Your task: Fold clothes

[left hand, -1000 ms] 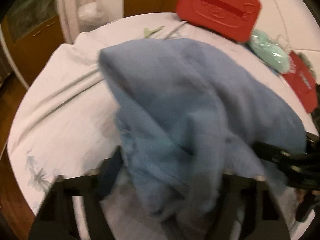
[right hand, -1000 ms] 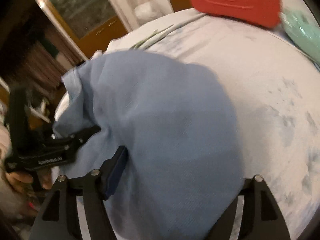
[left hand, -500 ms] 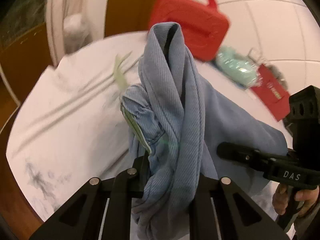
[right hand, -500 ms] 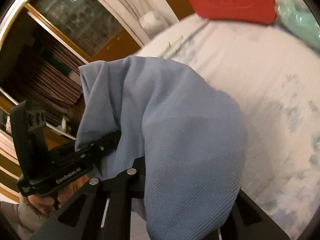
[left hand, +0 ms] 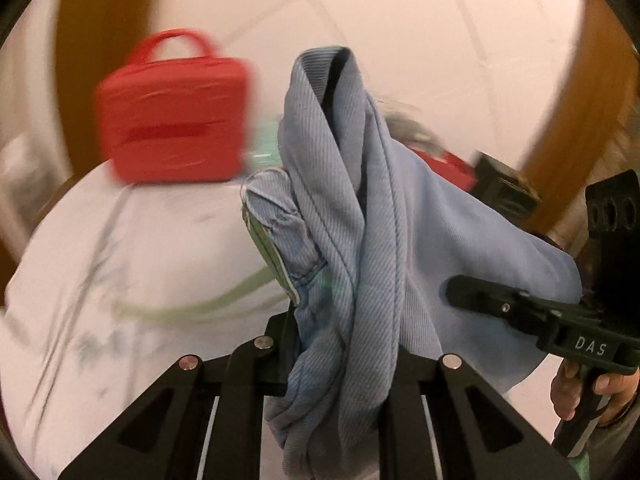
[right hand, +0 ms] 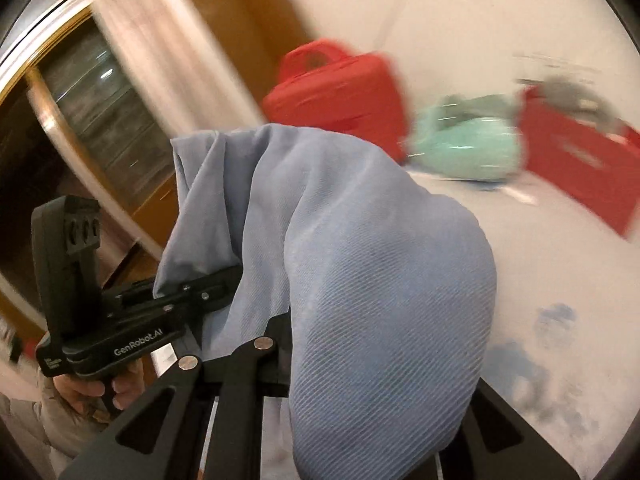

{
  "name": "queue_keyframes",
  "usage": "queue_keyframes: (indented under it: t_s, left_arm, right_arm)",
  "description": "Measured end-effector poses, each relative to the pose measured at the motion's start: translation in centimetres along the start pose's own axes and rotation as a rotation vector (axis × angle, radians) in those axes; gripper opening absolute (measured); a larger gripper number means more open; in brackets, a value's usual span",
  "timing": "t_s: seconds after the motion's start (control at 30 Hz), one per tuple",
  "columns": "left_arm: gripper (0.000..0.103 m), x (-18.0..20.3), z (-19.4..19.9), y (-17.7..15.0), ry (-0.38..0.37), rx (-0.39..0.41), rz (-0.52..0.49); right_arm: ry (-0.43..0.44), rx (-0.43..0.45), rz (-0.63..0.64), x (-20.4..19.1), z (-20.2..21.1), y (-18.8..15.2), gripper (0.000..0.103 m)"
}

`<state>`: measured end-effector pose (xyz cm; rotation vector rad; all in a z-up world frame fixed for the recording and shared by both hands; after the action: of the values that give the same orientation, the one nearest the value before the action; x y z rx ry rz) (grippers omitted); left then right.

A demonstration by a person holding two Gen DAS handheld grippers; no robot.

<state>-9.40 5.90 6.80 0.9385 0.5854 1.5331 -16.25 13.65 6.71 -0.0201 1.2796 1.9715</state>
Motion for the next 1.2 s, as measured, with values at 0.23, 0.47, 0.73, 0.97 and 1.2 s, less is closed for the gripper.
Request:
queue_keyframes:
  t_s: [0.23, 0.47, 0.73, 0.97, 1.2]
  left_arm:
    - [0.012, 12.8, -4.6, 0.7, -0.214, -0.053, -0.137]
    - [0.013, 26.8, -7.1, 1.1, -0.323, -0.043, -0.194]
    - [0.013, 43.0, -9.1, 2.7, -0.398, -0.031, -0.198]
    - [0.013, 53.2, -12.3, 6.7, -0.445, 0.007, -0.224]
    - [0.014, 61.0, -17.3, 8.7, -0.478, 0.017, -0.235]
  right_arm:
    - [-0.267, 0.088, -0.083, 8.4, 9.5, 0.7, 0.013]
    - [-0.389, 0.133, -0.094, 16.3, 20.0, 0.9, 0.013]
    - [-0.482, 0.154, -0.034, 25.5, 32.9, 3.4, 0.013]
    - [-0.570, 0.209, 0.003, 31.9, 40.4, 6.8, 0.013]
    - [-0.633, 0.315, 0.054, 37.1, 46.5, 10.7, 0.013]
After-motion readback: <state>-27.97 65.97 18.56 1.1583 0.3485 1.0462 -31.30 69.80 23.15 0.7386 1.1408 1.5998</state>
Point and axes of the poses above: each gripper's, at about its wrist camera, not at the fingertips, and z roughly against the way its jaws point, x to its right, y to its top, the point moved 9 cm from there along -z, roughly the way its jaws point, and after that the axes turned 12 degrees about x, right-handed, at the moved point
